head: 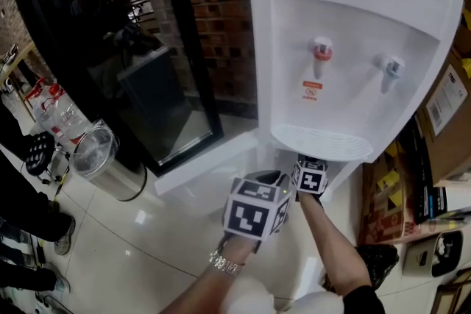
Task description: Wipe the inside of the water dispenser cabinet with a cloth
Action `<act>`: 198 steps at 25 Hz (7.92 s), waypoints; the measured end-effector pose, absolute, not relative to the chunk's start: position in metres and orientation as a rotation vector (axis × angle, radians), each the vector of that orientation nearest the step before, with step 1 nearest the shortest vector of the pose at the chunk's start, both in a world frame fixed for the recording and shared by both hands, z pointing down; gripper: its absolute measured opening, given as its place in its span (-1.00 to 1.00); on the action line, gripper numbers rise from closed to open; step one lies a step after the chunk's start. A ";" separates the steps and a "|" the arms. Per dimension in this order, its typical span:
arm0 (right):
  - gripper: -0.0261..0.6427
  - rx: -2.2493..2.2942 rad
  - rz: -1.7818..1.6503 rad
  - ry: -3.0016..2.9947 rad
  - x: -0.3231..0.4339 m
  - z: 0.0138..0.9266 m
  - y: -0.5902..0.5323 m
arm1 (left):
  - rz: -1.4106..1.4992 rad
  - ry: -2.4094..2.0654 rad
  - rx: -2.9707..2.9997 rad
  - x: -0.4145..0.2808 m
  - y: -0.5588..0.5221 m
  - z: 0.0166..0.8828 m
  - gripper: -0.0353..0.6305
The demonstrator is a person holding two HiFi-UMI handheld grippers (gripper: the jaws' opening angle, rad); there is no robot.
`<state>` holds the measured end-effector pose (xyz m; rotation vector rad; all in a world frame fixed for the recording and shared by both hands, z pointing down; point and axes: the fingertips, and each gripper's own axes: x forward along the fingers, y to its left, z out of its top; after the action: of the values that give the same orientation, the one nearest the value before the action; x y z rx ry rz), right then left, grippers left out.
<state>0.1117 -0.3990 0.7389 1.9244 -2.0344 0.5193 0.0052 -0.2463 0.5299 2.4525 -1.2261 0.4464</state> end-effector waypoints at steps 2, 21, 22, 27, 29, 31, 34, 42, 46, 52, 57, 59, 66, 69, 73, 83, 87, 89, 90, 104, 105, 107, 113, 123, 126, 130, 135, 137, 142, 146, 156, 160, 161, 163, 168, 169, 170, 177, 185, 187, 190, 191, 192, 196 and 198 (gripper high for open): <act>-0.87 1.855 0.494 -2.089 0.092 0.742 -0.402 | 0.458 -1.232 2.451 0.003 -0.246 0.531 -0.74; -0.87 1.634 0.667 -2.078 0.049 0.776 -0.364 | 0.433 -1.246 2.466 0.000 -0.241 0.517 -0.74; -0.87 1.626 0.672 -2.062 0.049 0.782 -0.363 | 0.431 -1.249 2.467 -0.001 -0.240 0.516 -0.74; -0.87 1.675 0.717 -1.919 0.085 0.809 -0.358 | 0.408 -1.261 2.467 -0.006 -0.239 0.511 -0.74; -0.87 1.697 0.824 -1.835 0.103 0.824 -0.346 | 0.401 -1.255 2.471 -0.004 -0.239 0.509 -0.74; -0.87 1.737 0.861 -1.795 0.120 0.831 -0.341 | 0.399 -1.246 2.477 -0.001 -0.238 0.509 -0.74; -0.87 1.826 0.793 -1.763 0.145 0.827 -0.344 | 0.389 -1.228 2.484 0.005 -0.237 0.508 -0.74; -0.87 1.839 0.570 -1.912 0.096 0.777 -0.346 | 0.391 -1.218 2.484 0.006 -0.238 0.511 -0.74; -0.87 1.695 0.593 -2.019 0.048 0.790 -0.343 | 0.391 -1.242 2.472 -0.003 -0.239 0.510 -0.74; -0.87 1.731 0.622 -1.884 0.085 0.812 -0.332 | 0.400 -1.245 2.473 -0.003 -0.239 0.511 -0.74; -0.87 1.857 0.735 -1.778 0.154 0.822 -0.320 | 0.412 -1.234 2.469 0.009 -0.241 0.518 -0.74; -0.87 1.892 0.775 -1.770 0.168 0.821 -0.318 | 0.414 -1.219 2.478 0.015 -0.241 0.519 -0.74; -0.87 1.825 0.759 -1.938 0.110 0.791 -0.329 | 0.416 -1.237 2.476 0.009 -0.241 0.517 -0.74; -0.87 1.690 0.687 -2.076 0.060 0.786 -0.331 | 0.417 -1.250 2.472 0.003 -0.241 0.517 -0.74; -0.87 1.573 0.701 -2.143 0.031 0.803 -0.327 | 0.418 -1.254 2.474 0.001 -0.241 0.515 -0.74; -0.87 1.864 0.778 -1.734 0.168 0.834 -0.315 | 0.412 -1.232 2.487 0.011 -0.240 0.516 -0.74; -0.87 1.927 0.756 -1.722 0.173 0.818 -0.315 | 0.411 -1.230 2.491 0.014 -0.239 0.514 -0.74; -0.87 1.935 0.727 -1.771 0.160 0.803 -0.320 | 0.414 -1.233 2.492 0.012 -0.239 0.514 -0.74; -0.87 1.926 0.714 -1.821 0.148 0.795 -0.324 | 0.416 -1.237 2.490 0.010 -0.239 0.514 -0.74; -0.87 1.726 0.709 -1.951 0.103 0.824 -0.361 | 0.420 -1.264 2.473 -0.004 -0.242 0.515 -0.74; -0.87 1.767 0.703 -1.896 0.119 0.826 -0.359 | 0.419 -1.262 2.473 -0.003 -0.242 0.515 -0.74; -0.87 1.842 0.729 -1.805 0.147 0.829 -0.351 | 0.416 -1.248 2.479 0.002 -0.242 0.515 -0.74; -0.87 1.961 0.735 -1.684 0.173 0.821 -0.329 | 0.416 -1.227 2.488 0.011 -0.242 0.516 -0.74; -0.87 1.635 0.723 -2.072 0.059 0.816 -0.364 | 0.424 -1.253 2.474 -0.002 -0.243 0.517 -0.74; -0.87 1.707 0.720 -2.037 0.076 0.815 -0.371 | 0.421 -1.263 2.474 -0.007 -0.244 0.515 -0.74; -0.87 1.819 0.742 -1.908 0.119 0.819 -0.368 | 0.428 -1.254 2.472 -0.005 -0.244 0.518 -0.74; -0.87 1.940 0.784 -1.795 0.161 0.815 -0.360 | 0.431 -1.228 2.481 0.004 -0.244 0.520 -0.74; -0.87 1.935 0.831 -1.849 0.150 0.808 -0.361 | 0.433 -1.223 2.487 0.007 -0.245 0.520 -0.74; -0.87 1.742 0.750 -2.112 0.086 0.796 -0.375 | 0.443 -1.219 2.485 0.006 -0.243 0.522 -0.74; -0.87 1.659 0.781 -2.160 0.062 0.809 -0.381 | 0.446 -1.243 2.473 -0.005 -0.244 0.522 -0.74; -0.87 1.913 0.795 -1.830 0.147 0.824 -0.375 | 0.445 -1.243 2.471 -0.005 -0.244 0.520 -0.74; -0.87 1.966 0.814 -1.731 0.168 0.827 -0.361 | 0.448 -1.230 2.476 0.003 -0.242 0.521 -0.74; -0.87 1.974 0.819 -1.735 0.163 0.823 -0.359 | 0.450 -1.230 2.476 0.004 -0.242 0.521 -0.74; -0.87 1.957 0.816 -1.799 0.141 0.813 -0.358 | 0.451 -1.235 2.474 0.004 -0.242 0.521 -0.74; -0.87 1.753 0.675 -2.079 0.051 0.787 -0.353 | 0.448 -1.249 2.471 0.000 -0.241 0.519 -0.74; -0.87 1.707 0.663 -2.115 0.037 0.787 -0.351 | 0.446 -1.254 2.469 -0.001 -0.241 0.518 -0.74; -0.87 1.672 0.657 -2.128 0.027 0.789 -0.348 | 0.444 -1.259 2.468 -0.003 -0.241 0.517 -0.74; -0.87 1.732 0.790 -1.965 0.064 0.822 -0.335 | 0.440 -1.275 2.469 -0.007 -0.240 0.512 -0.74; -0.87 1.932 0.741 -1.657 0.159 0.830 -0.318 | 0.418 -1.249 2.488 0.001 -0.237 0.508 -0.74; -0.87 1.993 0.786 -1.638 0.166 0.824 -0.314 | 0.412 -1.244 2.492 0.002 -0.236 0.507 -0.74; -0.87 2.037 0.742 -1.713 0.146 0.799 -0.315 | 0.397 -1.235 2.503 0.003 -0.235 0.503 -0.74; -0.87 2.018 0.716 -1.776 0.130 0.791 -0.319 | 0.394 -1.234 2.505 0.003 -0.234 0.502 -0.74; -0.87 1.987 0.705 -1.849 0.112 0.785 -0.322 | 0.392 -1.235 2.507 0.002 -0.234 0.501 -0.74; -0.86 1.778 0.718 -2.064 0.044 0.788 -0.324 | 0.388 -1.257 2.500 -0.008 -0.232 0.498 -0.74; -0.86 1.710 0.715 -2.048 0.032 0.802 -0.319 | 0.381 -1.266 2.497 -0.012 -0.231 0.496 -0.74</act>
<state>0.0316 -0.3189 0.8017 1.7099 -2.0478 0.7153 -0.0117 -0.2306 0.4959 2.4974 -1.2665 0.3814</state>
